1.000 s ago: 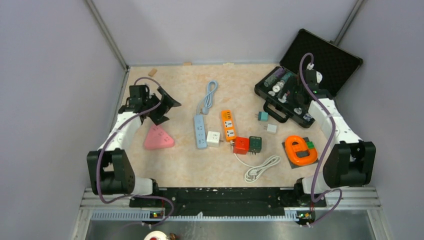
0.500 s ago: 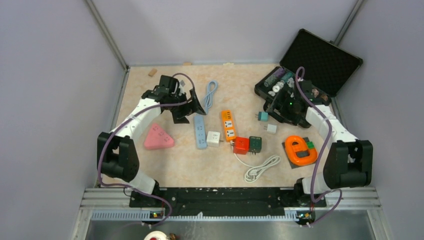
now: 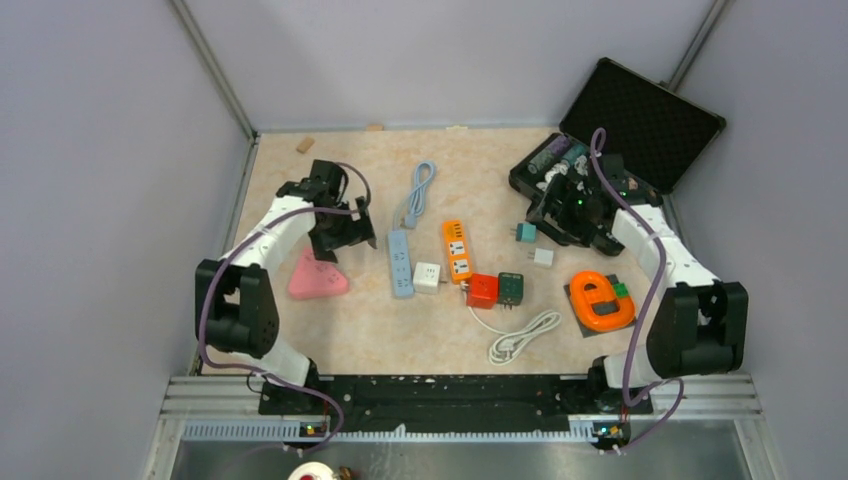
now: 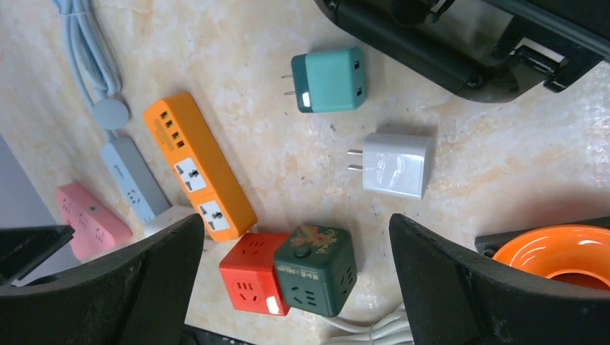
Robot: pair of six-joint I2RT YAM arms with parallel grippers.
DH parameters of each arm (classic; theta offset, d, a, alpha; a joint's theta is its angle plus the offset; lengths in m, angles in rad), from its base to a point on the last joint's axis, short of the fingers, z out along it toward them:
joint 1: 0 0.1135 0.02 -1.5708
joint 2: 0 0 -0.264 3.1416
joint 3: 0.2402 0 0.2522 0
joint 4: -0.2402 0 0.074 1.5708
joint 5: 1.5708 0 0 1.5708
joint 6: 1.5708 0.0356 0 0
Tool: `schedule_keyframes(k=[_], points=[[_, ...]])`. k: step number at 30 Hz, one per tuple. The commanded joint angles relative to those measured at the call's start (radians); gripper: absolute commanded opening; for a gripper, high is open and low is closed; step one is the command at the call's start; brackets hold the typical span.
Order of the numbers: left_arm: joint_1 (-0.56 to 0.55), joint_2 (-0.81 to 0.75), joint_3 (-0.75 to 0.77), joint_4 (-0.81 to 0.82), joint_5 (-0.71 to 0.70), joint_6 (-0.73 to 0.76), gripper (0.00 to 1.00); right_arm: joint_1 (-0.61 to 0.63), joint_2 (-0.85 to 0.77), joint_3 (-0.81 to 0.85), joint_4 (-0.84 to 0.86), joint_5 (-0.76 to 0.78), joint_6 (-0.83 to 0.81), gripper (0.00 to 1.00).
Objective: Insert the plug
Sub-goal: Pick up the plug from the center of the board.
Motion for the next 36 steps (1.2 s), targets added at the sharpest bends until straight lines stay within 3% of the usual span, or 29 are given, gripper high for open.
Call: schedule_keyframes(k=[1,9,16,25,34,36], points=[[0.123,-0.009,0.016,-0.079,-0.184,0.001,0.99,0.014,-0.057,0.011,-0.012,-0.065,-0.008,0.96],[0.423,-0.116,-0.138,0.011,0.045,-0.167,0.99,0.038,-0.022,-0.001,0.028,-0.128,-0.028,0.96],[0.595,-0.252,-0.353,0.144,0.173,-0.349,0.99,0.048,0.055,0.076,0.028,-0.174,-0.073,0.96],[0.628,-0.236,-0.447,0.235,0.230,-0.383,0.99,0.053,0.073,0.100,-0.002,-0.229,-0.121,0.96],[0.625,-0.398,-0.394,0.172,0.132,-0.303,0.99,0.062,0.050,0.075,0.009,-0.236,-0.115,0.95],[0.625,-0.438,-0.371,0.121,0.057,-0.313,0.99,0.061,0.046,0.068,0.007,-0.239,-0.113,0.95]])
